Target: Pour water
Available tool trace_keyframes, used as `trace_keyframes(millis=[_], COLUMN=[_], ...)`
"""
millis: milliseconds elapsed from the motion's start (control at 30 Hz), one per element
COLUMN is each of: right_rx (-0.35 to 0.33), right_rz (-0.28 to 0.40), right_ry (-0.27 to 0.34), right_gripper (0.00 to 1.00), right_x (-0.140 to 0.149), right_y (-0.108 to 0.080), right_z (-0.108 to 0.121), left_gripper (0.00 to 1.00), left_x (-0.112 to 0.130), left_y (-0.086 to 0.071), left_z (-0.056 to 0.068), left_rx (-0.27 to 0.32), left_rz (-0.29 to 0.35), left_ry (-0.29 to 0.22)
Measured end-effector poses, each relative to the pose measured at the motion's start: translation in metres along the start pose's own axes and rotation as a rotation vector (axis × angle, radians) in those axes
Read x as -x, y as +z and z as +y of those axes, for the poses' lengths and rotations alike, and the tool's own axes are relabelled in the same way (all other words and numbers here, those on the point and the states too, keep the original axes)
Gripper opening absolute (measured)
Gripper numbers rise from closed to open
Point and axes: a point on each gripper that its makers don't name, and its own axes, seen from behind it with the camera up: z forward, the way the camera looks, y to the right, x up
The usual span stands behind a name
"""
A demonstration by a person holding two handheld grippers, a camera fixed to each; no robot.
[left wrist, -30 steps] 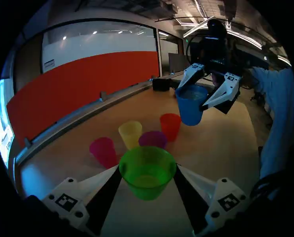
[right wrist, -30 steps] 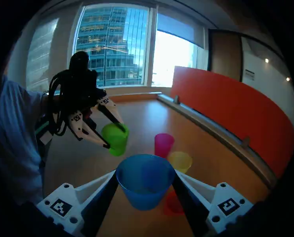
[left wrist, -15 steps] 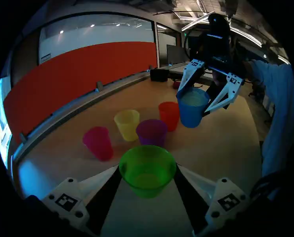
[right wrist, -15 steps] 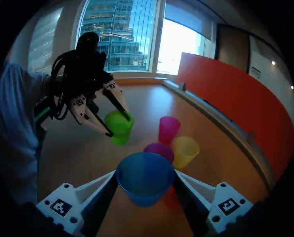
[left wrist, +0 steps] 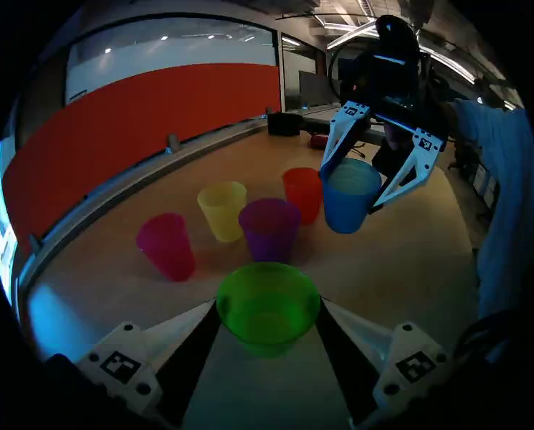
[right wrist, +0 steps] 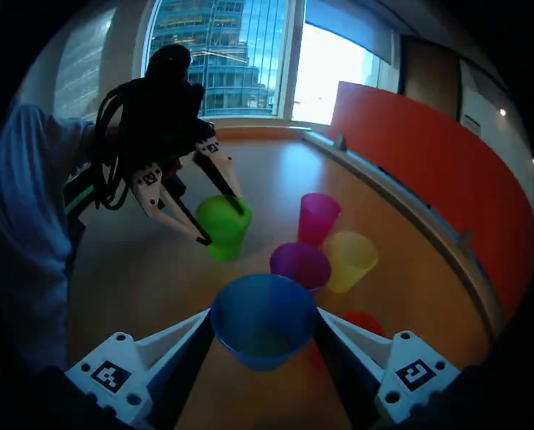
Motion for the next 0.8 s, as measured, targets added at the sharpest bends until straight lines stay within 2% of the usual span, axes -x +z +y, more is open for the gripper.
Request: trace_keyframes(millis=[467, 800], right_rx=[-0.008, -0.014], right_rz=[-0.008, -0.007], right_ry=[0.001, 0.004], right_gripper=[0.93, 0.93], right_x=[0.007, 0.006], right_y=[0.009, 0.014], right_z=[-0.002, -0.003], left_gripper=[0.88, 0.88], left_x=[0.008, 0.014], left_y=[0.014, 0.012], left_z=[0.004, 0.002], left_rx=[0.022, 0.025], left_rz=[-0.001, 0.004], left_ry=[-0.029, -0.054])
